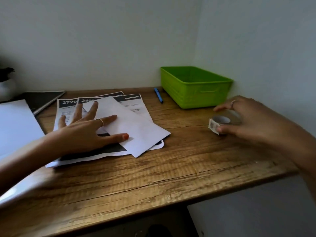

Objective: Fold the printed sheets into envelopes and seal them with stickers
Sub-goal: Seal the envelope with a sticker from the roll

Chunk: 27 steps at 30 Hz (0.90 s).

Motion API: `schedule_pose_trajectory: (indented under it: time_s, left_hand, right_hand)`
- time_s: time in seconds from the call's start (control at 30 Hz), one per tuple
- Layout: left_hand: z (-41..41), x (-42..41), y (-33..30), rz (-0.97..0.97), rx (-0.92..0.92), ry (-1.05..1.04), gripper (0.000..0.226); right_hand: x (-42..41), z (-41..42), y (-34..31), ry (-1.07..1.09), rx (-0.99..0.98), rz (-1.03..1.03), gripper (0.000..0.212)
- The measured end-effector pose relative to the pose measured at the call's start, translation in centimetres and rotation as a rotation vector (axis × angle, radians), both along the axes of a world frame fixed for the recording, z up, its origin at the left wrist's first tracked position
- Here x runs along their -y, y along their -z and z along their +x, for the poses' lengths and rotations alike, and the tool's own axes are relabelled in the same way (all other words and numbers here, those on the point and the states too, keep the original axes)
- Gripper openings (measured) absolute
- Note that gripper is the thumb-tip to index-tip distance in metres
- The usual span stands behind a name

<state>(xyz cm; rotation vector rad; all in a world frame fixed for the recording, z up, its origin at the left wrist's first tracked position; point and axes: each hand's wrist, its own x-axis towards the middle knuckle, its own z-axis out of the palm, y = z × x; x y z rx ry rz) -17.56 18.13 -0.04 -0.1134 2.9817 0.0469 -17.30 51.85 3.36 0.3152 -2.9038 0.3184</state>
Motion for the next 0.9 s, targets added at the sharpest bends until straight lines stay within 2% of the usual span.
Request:
schedule_pose_trajectory:
  time_s: [0.07, 0.13, 0.27, 0.33, 0.4, 0.5, 0.63, 0.7, 0.8, 0.9]
  left_hand:
    - [-0.2, -0.1, -0.1, -0.01, 0.03, 0.039, 0.12]
    - [-0.4, -0.3, -0.4, 0.004, 0.077, 0.063, 0.114]
    - [-0.4, -0.1, -0.7, 0.052, 0.118, 0.108, 0.142]
    - [-0.3, 0.0, -0.6, 0.071, 0.105, 0.115, 0.144]
    - [-0.2, 0.0, -0.5, 0.089, 0.084, 0.124, 0.143]
    - [-0.1, -0.1, -0.4, 0.164, -0.011, 0.144, 0.126]
    - [0.6, -1.5, -0.8, 0.366, -0.305, 0.219, 0.09]
    - [0.9, -2.4, -0.9, 0.481, -0.403, 0.3, 0.079]
    - [1.5, -3.5, -1.3, 0.69, -0.388, 0.434, 0.071]
    - [2.0, -4.7, -1.5, 0.789, -0.358, 0.513, 0.063]
  right_hand:
    - [-1.2, 0.2, 0.3, 0.045, 0.008, -0.003, 0.049]
    - [-1.8, 0.1, 0.8, 0.054, 0.001, -0.005, 0.045]
    - [-1.9, -0.2, 1.6, 0.026, 0.017, -0.043, 0.033]
    - [-1.8, -0.4, 1.7, 0.007, 0.007, -0.1, 0.022]
    - [-1.6, -0.6, 1.5, -0.016, 0.011, -0.174, 0.026]
    - [-1.1, -1.1, 1.2, -0.075, 0.053, -0.295, 0.027]
    - [1.0, -1.2, 0.8, -0.268, 0.146, -0.55, 0.019]
    - [2.5, -0.9, 0.8, -0.373, 0.191, -0.645, 0.019]
    - [4.9, -0.8, 1.3, -0.512, 0.244, -0.772, 0.017]
    - [6.9, -0.7, 1.8, -0.579, 0.289, -0.913, 0.013]
